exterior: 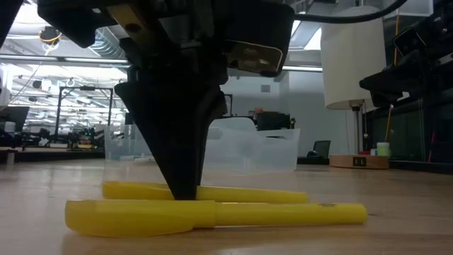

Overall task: Pick & Place Markers
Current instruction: Put the top yellow pen into the white bin

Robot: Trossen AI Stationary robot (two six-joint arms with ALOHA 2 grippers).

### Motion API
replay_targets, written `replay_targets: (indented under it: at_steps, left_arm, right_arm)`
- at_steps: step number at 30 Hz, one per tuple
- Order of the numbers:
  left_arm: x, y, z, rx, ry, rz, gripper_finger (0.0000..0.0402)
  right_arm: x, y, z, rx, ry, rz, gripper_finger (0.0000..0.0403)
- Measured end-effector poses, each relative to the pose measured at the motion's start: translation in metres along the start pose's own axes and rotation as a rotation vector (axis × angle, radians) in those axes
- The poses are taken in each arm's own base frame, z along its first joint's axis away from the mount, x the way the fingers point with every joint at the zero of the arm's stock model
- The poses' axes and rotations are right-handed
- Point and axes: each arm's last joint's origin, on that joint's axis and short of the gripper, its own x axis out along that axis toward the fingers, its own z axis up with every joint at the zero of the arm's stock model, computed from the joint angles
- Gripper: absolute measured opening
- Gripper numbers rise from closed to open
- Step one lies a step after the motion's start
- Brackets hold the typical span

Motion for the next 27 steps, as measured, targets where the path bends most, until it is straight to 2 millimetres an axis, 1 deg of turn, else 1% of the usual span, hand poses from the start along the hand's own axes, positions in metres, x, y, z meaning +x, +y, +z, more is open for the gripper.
replay_targets:
  at_steps: [9, 16, 23, 27]
  left_arm:
    - [-0.011, 0.010, 0.006, 0.040, 0.026, 0.053, 0.0027]
    - [-0.019, 0.015, 0.013, 0.061, 0.016, 0.057, 0.0027]
    - [-0.035, 0.023, 0.025, 0.062, -0.038, 0.071, 0.0027]
    - [-0.050, 0.033, 0.028, 0.038, -0.077, 0.092, 0.0027]
  right_arm:
    - [0.000, 0.000, 0.000, 0.000, 0.000, 0.000, 0.0040]
    - [0.000, 0.000, 0.000, 0.000, 0.000, 0.000, 0.0040]
    - [0.000, 0.000, 0.000, 0.000, 0.000, 0.000, 0.0040]
    - [0.000, 0.000, 0.000, 0.000, 0.000, 0.000, 0.0040]
